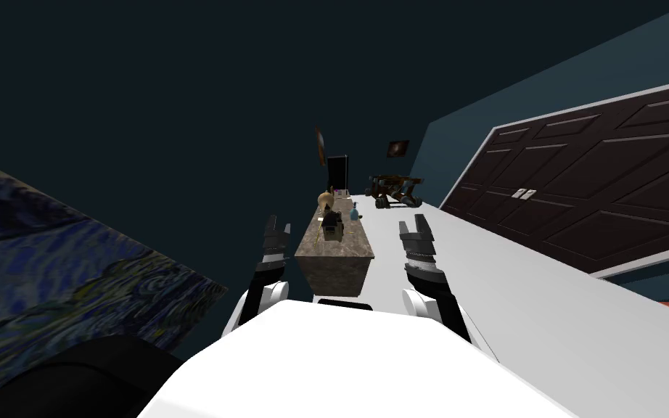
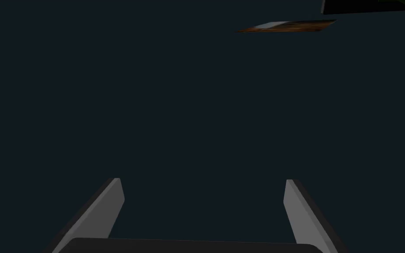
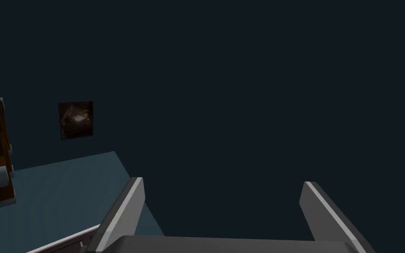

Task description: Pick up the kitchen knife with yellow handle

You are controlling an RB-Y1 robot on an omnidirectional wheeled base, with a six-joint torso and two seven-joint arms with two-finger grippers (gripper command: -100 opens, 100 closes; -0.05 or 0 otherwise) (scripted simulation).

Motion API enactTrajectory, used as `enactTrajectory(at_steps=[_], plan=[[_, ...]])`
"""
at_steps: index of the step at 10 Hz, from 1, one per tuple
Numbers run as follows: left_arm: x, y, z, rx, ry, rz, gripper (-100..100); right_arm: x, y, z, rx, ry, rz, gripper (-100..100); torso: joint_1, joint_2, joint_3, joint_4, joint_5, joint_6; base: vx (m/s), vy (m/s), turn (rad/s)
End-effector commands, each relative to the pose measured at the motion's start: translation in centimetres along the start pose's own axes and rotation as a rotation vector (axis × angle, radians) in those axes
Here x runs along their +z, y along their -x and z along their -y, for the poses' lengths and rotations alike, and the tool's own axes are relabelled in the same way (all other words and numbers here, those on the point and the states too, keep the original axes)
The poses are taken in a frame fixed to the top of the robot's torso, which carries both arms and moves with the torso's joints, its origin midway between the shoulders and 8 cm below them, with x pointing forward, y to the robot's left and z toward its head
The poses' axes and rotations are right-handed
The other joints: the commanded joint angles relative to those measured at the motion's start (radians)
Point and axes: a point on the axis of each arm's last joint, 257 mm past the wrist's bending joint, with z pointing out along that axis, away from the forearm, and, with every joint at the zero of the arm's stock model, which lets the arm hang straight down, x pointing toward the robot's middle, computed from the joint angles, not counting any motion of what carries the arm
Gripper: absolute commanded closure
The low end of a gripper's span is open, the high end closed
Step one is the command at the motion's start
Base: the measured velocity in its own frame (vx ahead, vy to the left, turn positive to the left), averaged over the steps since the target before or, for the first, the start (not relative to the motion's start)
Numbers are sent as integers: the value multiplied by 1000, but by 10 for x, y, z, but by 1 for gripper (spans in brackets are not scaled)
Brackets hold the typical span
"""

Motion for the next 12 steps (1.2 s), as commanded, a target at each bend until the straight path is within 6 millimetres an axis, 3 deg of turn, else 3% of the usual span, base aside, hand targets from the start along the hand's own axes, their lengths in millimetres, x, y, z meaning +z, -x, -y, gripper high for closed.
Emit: enactTrajectory(at_steps=[1,5,11,12], plan=[[-2,-3,-5,11,14,-25,-100,0,0,0,0,0,0,0,0,0,0,0,0,0,-12,-11,-56],[-11,-11,-26,41,72,-105,-100,0,0,0,0,0,0,0,-3,3,2,1,-1,0,-40,-39,-83],[-42,-19,-76,82,213,-241,-100,0,0,0,0,0,0,0,-2,3,2,1,-1,0,-52,-46,-95],[-43,-20,-76,90,214,-255,-100,0,0,0,0,0,0,0,-3,4,2,1,-1,0,-39,-46,-65]])
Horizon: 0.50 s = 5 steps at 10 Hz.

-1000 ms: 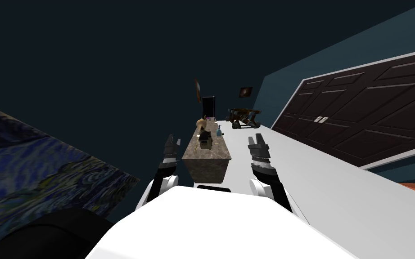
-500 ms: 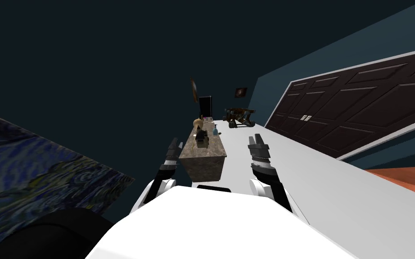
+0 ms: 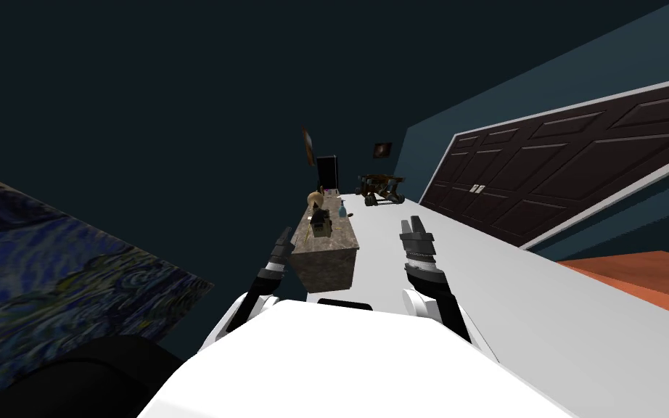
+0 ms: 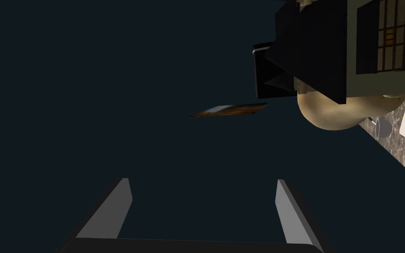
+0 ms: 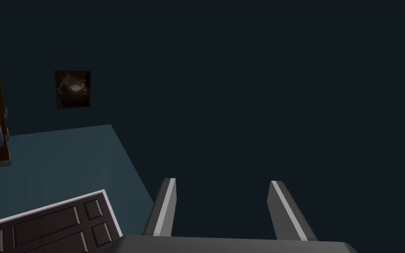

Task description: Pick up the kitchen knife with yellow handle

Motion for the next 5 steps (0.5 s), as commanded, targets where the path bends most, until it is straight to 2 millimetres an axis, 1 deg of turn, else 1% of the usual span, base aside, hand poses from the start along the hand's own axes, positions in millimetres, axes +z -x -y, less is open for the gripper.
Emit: enactTrajectory(at_steps=[1,2,3,4,5], plan=[[-8,-4,-21,4,50,-36,-100,0,0,0,0,0,0,0,0,0,0,0,0,0,-63,-49,-117],[-8,-5,-21,16,53,-53,-100,0,0,0,0,0,0,0,0,1,0,0,0,0,-54,-45,-82],[-18,-8,-39,12,99,-76,-100,0,0,0,0,0,0,0,0,1,0,0,0,0,-55,-66,-164],[-18,-9,-39,27,103,-97,-100,0,0,0,0,0,0,0,-1,1,0,0,0,0,-43,-53,-64],[-30,-12,-58,20,152,-119,-100,0,0,0,0,0,0,0,0,0,0,0,0,0,-56,-91,-167]])
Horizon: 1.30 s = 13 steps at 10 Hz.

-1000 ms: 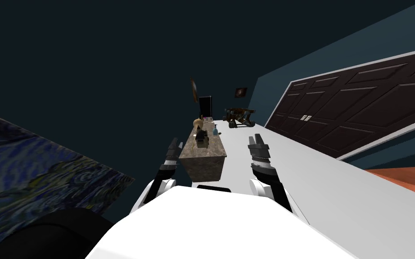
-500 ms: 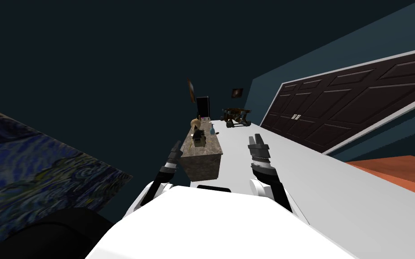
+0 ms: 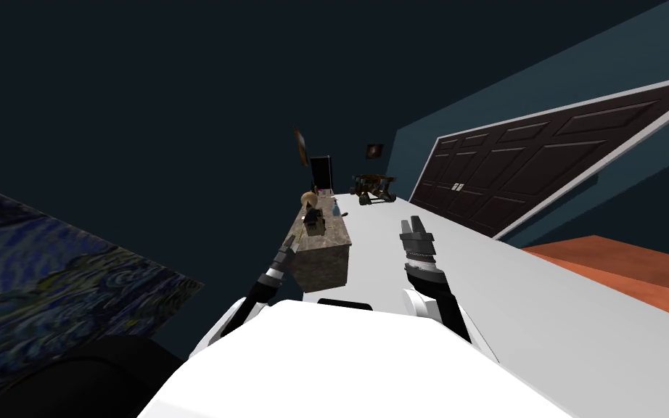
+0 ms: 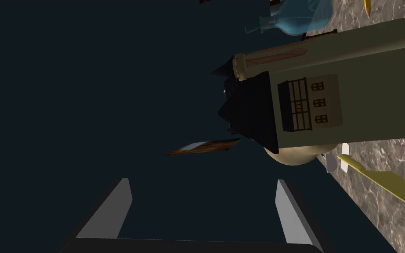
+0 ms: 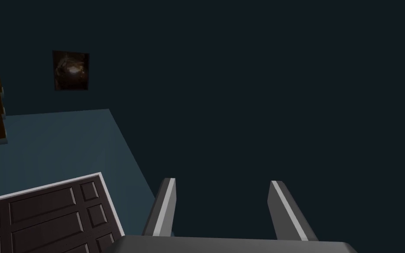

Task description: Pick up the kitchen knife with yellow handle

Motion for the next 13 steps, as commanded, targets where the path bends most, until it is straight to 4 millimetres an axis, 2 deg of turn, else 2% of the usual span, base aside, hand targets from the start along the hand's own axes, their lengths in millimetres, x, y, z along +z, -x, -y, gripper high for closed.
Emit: enactTrajectory(at_steps=[1,2,3,4,5,6,8,9,10,11,12,13], plan=[[-4,-1,-10,16,29,-34,-100,0,0,0,0,0,0,0,0,0,0,0,0,0,-51,-60,-61],[-15,-5,-31,5,80,-55,-100,0,0,0,0,0,0,0,2,0,0,0,0,-1,-57,-59,-150],[-16,-5,-31,24,86,-78,-100,0,0,0,0,0,0,0,2,0,0,0,0,0,-47,-50,-80],[-29,-9,-52,12,140,-98,-100,0,0,0,0,0,0,0,3,0,0,0,0,-1,-60,-71,-154],[-30,-9,-53,30,145,-120,-100,0,0,0,0,0,0,0,1,1,0,0,0,0,-50,-62,-81],[-45,-12,-74,17,202,-139,-100,0,0,0,0,0,0,0,2,0,0,0,0,-1,-50,-73,-200],[-46,-11,-74,42,210,-169,-100,0,0,0,0,0,0,0,2,-1,0,0,0,-1,-27,-44,-24],[-65,-13,-96,34,271,-194,-100,0,0,0,0,0,0,0,4,-2,-1,0,1,-1,-29,-48,-170],[-65,-11,-96,50,276,-211,-100,0,0,0,0,0,0,0,3,-1,-1,0,1,0,-33,-51,-118],[-86,-13,-116,35,337,-229,-100,0,0,0,0,0,0,0,3,-1,-1,0,0,-1,-43,-70,-193],[-87,-10,-117,55,344,-250,-100,0,0,0,0,0,0,0,2,-1,0,0,0,0,-34,-67,-84],[-109,-10,-136,39,406,-266,-100,0,0,0,0,0,0,0,2,-1,0,0,0,-1,-34,-86,-177]])
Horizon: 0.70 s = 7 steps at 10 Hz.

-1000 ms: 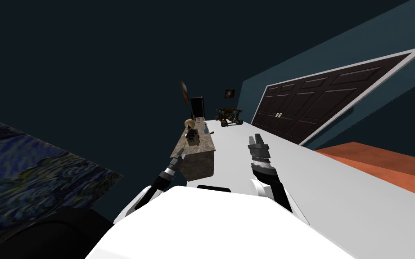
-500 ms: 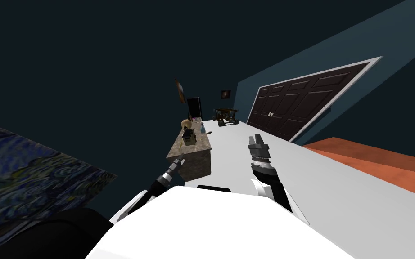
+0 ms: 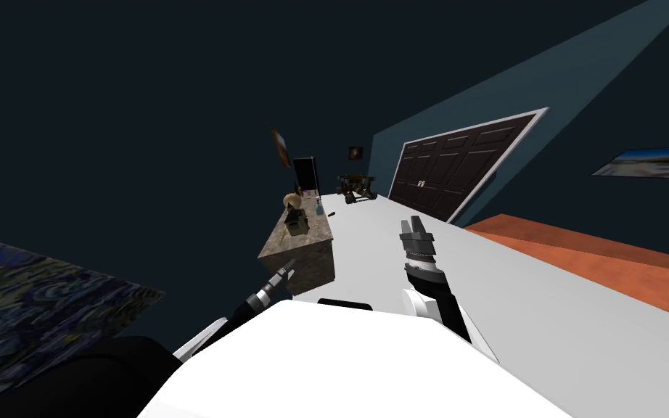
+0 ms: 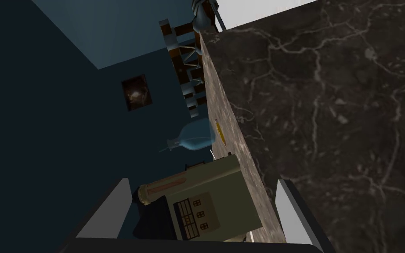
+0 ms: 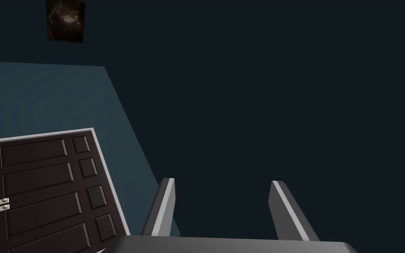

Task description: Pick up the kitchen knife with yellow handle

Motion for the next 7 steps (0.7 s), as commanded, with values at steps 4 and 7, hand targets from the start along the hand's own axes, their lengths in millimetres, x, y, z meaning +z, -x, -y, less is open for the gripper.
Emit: enactTrajectory(at_steps=[4,7], plan=[[-27,0,-41,26,115,-72,-100,0,0,0,0,0,0,0,3,-2,-1,0,0,0,-11,-47,-96],[-65,-3,-87,15,244,-132,-100,0,0,0,0,0,0,0,2,-1,0,0,0,-1,-19,-64,-161]])
